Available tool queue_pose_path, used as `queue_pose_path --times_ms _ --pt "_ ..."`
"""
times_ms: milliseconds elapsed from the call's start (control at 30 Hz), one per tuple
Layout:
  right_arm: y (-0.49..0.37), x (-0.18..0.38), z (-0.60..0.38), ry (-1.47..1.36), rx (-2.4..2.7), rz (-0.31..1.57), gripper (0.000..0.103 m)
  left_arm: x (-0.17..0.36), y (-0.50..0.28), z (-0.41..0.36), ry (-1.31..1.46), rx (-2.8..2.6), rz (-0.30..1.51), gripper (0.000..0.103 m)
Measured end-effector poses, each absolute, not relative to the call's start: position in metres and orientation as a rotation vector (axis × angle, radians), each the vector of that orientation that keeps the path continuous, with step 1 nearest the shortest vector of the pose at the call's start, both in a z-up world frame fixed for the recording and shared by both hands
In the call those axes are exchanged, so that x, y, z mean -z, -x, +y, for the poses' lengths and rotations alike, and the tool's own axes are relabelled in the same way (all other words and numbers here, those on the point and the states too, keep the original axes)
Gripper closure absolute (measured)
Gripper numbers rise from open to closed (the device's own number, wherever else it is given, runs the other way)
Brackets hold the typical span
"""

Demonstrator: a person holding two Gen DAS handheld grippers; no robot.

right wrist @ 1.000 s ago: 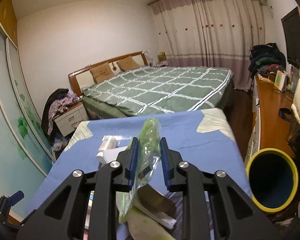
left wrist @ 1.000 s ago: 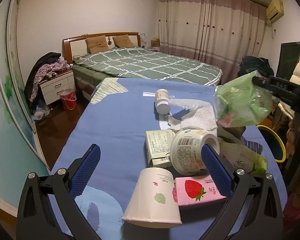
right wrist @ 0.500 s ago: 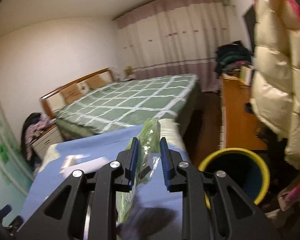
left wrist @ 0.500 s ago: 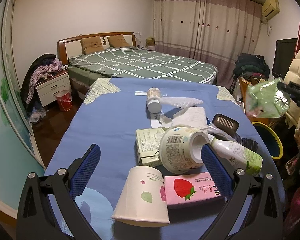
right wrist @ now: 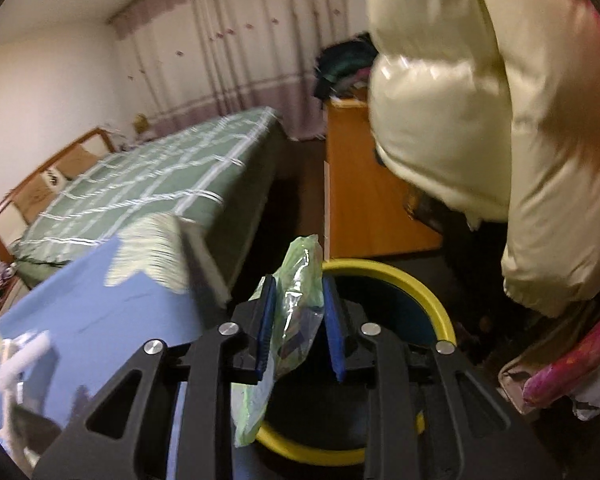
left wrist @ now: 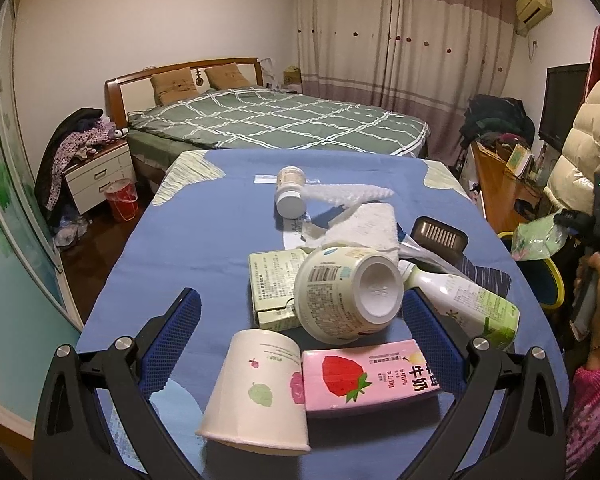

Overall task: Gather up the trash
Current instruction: 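Carry the green bag to the yellow-rimmed bin and release it, then grasp the white paper cup with the left gripper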

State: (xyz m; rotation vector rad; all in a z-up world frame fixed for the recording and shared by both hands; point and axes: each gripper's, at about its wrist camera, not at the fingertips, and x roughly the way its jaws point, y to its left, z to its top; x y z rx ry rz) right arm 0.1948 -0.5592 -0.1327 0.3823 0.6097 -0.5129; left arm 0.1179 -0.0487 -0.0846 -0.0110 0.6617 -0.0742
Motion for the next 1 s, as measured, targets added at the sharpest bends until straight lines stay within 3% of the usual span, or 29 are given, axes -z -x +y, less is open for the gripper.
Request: queue_pose_path --times_ms 100,267,400,1000 --pt "-0.197 0.149 -0.57 -0.416 0.533 0.642 0.054 0.086 -0.118 -0.051 0.005 0.078 0.666 0.004" --pt "-0.193 0.155 -0.565 -0.428 0.53 0.644 0.053 0.09 -0.12 -0.051 0.005 0.077 0.677 0.004" --pt "-0.187 0.149 -0.558 -0.421 0.504 0.622 0.046 0.094 -0.114 -0.047 -0.017 0.056 0.677 0.004" --pt "-0.184 0.136 -0.528 -0.398 0.415 0.599 0.044 0.136 -0.081 -0.017 -0.046 0.104 0.756 0.004"
